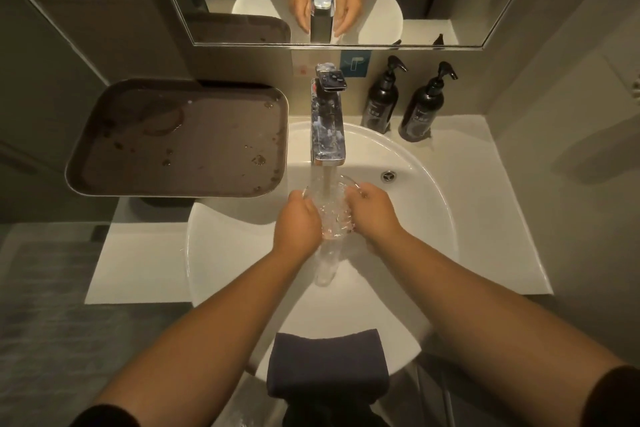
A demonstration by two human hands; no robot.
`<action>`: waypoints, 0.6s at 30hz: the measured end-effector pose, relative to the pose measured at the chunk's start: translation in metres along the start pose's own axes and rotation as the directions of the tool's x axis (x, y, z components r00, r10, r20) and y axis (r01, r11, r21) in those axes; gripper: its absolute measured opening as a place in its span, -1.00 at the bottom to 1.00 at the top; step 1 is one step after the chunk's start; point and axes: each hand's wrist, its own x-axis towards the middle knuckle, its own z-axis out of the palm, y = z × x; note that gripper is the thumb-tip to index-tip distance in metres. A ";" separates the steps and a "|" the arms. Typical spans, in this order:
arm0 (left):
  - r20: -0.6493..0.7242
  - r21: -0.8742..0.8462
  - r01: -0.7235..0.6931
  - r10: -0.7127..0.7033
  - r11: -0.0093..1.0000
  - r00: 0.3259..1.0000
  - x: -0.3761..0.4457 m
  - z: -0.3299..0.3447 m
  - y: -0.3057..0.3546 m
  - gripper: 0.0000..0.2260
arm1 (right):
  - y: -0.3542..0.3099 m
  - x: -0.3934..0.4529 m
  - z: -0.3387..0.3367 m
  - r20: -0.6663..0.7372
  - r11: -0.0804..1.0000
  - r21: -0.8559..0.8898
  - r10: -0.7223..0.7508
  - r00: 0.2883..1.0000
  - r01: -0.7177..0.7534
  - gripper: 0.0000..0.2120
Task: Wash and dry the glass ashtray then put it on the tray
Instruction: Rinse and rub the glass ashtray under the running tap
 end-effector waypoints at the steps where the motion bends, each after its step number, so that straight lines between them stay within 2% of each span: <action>1: 0.031 -0.096 0.045 -0.042 0.994 0.999 0.001 0.004 -0.002 -0.68 | 0.003 0.000 0.002 -0.017 0.999 0.018 0.045 0.999 -0.044 -0.79; 3: 0.119 -0.151 0.103 -0.086 0.983 0.989 0.006 0.002 -0.005 -0.61 | 0.010 -0.001 0.000 0.032 0.996 -0.045 0.076 0.997 -0.075 -0.76; 5: 0.189 0.009 0.062 -0.063 0.998 0.980 0.015 -0.009 -0.005 -0.67 | 0.011 0.000 -0.005 0.124 0.989 -0.145 0.055 0.991 -0.037 -0.74; 7: 0.229 0.237 -0.018 -0.038 0.971 0.973 0.021 -0.017 -0.007 -0.72 | 0.009 0.002 -0.010 0.196 0.952 -0.295 -0.027 0.980 0.085 -0.76; 8: 0.228 0.273 -0.026 -0.038 0.962 0.973 0.022 -0.019 -0.006 -0.68 | 0.006 0.002 -0.011 0.213 0.917 -0.369 -0.075 0.974 0.151 -0.78; 10: 0.213 0.155 0.008 -0.041 0.988 0.976 0.017 -0.020 -0.003 -0.64 | 0.000 -0.001 -0.013 0.191 0.841 -0.471 -0.196 0.962 0.265 -0.79; 11: 0.220 -0.033 0.082 -0.073 0.996 0.973 0.015 -0.017 -0.004 -0.65 | -0.002 -0.004 -0.014 0.163 0.799 -0.504 -0.284 0.945 0.328 -0.80; 12: 0.269 -0.268 0.214 -0.140 0.939 0.953 0.008 -0.014 0.001 -0.70 | -0.003 -0.008 -0.014 0.138 0.749 -0.529 -0.386 0.912 0.398 -0.82; 13: 0.389 -0.487 0.373 -0.185 0.790 0.902 0.003 -0.010 0.002 -0.72 | -0.005 -0.012 -0.015 0.118 0.707 -0.547 -0.466 0.877 0.449 -0.82; 14: 0.490 -0.625 0.480 -0.169 0.615 0.855 -0.001 -0.009 0.003 -0.67 | -0.004 -0.014 -0.016 0.104 0.678 -0.558 -0.515 0.851 0.479 -0.81; 15: 0.550 -0.700 0.539 -0.127 0.469 0.825 -0.004 -0.008 0.003 -0.60 | -0.004 -0.016 -0.017 0.095 0.657 -0.565 -0.549 0.831 0.499 -0.76; 16: 0.576 -0.736 0.570 -0.105 0.366 0.811 -0.005 -0.009 0.002 -0.57 | -0.003 -0.017 -0.019 0.098 0.629 -0.573 -0.584 0.806 0.525 -0.70; 18: 0.585 -0.771 0.593 -0.108 0.233 0.804 -0.003 -0.010 0.003 -0.52 | -0.002 -0.017 -0.020 0.146 0.513 -0.586 -0.695 0.704 0.627 -0.70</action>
